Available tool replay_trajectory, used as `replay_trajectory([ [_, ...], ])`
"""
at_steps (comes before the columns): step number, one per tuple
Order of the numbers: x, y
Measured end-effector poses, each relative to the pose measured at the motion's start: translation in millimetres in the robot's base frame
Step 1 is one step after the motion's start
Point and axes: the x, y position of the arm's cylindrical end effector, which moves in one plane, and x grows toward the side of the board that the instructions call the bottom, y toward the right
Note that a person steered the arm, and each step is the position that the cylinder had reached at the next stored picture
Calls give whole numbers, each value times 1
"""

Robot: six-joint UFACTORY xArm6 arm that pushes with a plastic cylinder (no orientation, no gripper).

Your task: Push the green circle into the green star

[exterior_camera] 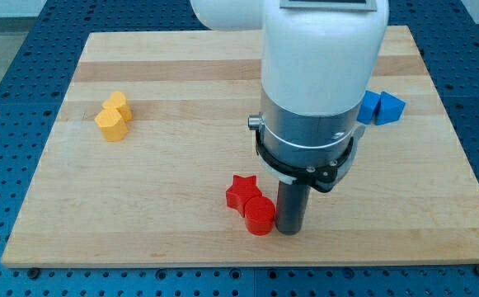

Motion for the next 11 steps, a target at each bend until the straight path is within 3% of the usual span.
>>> replay_trajectory([
  [1,-29,69],
  [2,-58,98],
  [4,-63,80],
  [8,-197,46],
  [11,-242,15],
])
